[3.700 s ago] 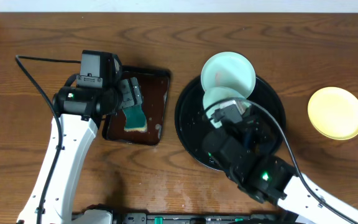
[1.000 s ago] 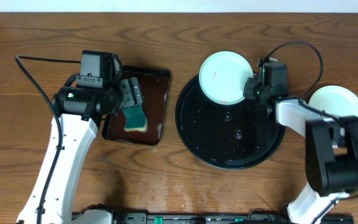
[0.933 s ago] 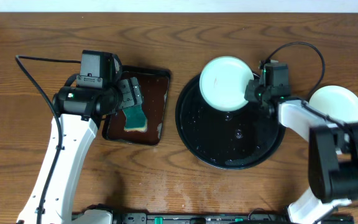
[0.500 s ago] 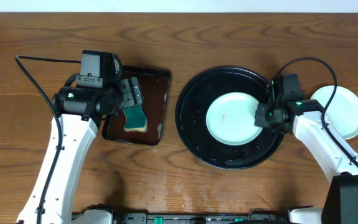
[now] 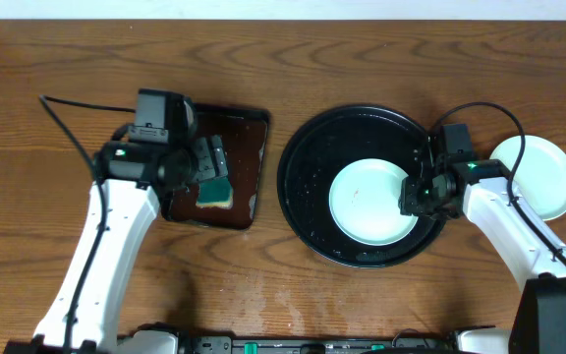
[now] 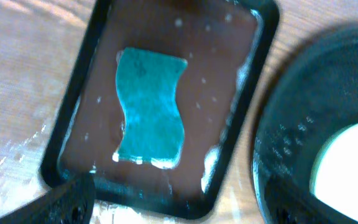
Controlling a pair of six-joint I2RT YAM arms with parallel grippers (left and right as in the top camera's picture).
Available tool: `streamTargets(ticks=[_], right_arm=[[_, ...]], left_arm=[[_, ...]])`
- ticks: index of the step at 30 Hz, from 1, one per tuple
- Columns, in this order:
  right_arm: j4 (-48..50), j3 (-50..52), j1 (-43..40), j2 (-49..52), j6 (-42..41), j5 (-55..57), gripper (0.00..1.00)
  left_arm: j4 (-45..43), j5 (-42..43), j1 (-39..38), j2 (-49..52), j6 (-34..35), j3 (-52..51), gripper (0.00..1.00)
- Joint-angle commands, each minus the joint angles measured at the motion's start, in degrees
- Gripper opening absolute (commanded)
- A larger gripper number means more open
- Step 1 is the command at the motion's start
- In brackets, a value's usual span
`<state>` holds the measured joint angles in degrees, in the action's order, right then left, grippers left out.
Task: Clean dirty plates on tray and stack at the side
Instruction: 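Grasp the green sponge with the left gripper and lift it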
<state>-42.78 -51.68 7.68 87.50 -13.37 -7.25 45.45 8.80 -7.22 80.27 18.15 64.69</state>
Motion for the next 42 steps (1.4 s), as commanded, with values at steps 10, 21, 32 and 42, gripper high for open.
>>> streamTargets(ticks=[10,21,32,42], right_arm=[[-0.39,-0.13,-0.09,-8.85,3.37,-3.61,0.47],[-0.98,-0.13,-0.09,-9.16,3.37,-3.76,0.45],[-1.36,-0.13,-0.09,-9.16,3.34,-3.78,0.44],[-1.38,-0.13,-0.09,-9.16,3.15,-3.78,0.44]], left_arm=[[-14.12,-0.90,-1.27,19.93,0.94,-5.97,0.49],[-9.86,-0.63,-1.64,21.77,3.13,-3.74,0.07],[-9.84,-9.35,-1.64,16.44,2.91,-2.93,0.68],[-15.10,-7.74,-1.75,25.35,2.89,-4.20,0.29]])
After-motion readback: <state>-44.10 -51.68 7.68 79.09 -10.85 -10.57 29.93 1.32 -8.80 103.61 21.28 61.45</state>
